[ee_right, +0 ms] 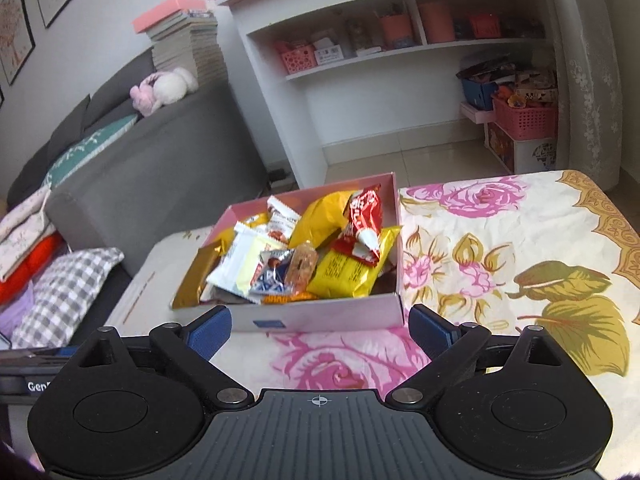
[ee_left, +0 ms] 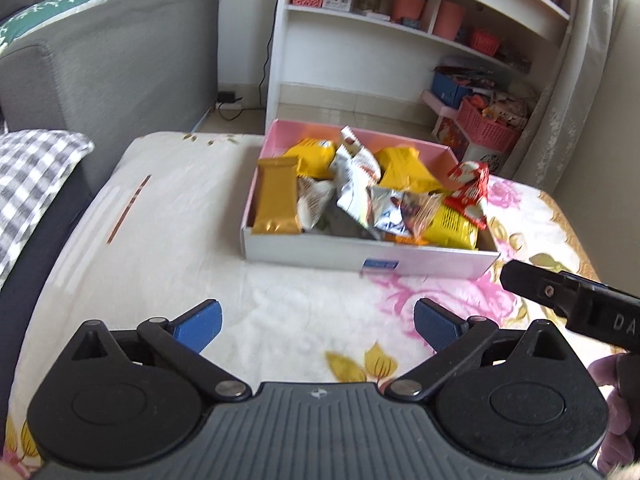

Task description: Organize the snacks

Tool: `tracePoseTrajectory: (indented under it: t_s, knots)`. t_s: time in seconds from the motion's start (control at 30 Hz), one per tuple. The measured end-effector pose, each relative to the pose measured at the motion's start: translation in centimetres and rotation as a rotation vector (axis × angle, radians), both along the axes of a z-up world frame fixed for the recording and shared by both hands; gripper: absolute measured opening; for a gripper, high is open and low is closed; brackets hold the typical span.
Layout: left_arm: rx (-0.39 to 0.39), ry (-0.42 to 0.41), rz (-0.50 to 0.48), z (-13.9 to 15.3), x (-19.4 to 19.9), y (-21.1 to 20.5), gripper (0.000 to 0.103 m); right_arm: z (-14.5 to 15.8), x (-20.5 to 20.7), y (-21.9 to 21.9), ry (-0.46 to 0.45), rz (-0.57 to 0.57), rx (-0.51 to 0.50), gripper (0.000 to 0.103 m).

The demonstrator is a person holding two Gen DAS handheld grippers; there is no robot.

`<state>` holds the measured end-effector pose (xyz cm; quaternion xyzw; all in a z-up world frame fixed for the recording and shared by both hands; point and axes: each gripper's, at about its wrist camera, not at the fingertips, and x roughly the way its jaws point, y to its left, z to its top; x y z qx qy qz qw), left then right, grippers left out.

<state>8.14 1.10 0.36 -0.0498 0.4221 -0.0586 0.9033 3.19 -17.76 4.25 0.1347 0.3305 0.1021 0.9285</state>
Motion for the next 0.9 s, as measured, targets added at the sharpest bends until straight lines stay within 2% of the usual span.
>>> tracePoseTrajectory:
  t_s: [0.2, 0.33, 0.67, 0.9]
  knots:
    - [0.043, 0.016, 0.004, -0.2, -1.7, -0.5, 0.103, 0.6, -2.5, 0.4, 0.006, -0.042, -0.063, 0.100]
    - [0.100, 0.024, 0.000, -0.4, -2.5, -1.2, 0.103, 0.7, -2.9, 0.3, 0.021, -0.072, -0.085, 0.100]
    - [0.109, 0.038, 0.002, -0.2, -3.4, -1.4, 0.103, -0.1, -2.7, 1.1, 0.045, -0.074, -0.145, 0.100]
    - [0.109, 0.045, 0.010, -0.2, -3.4, -1.3, 0.103, -0.5, -2.8, 1.5, 0.064, -0.061, -0.143, 0.100]
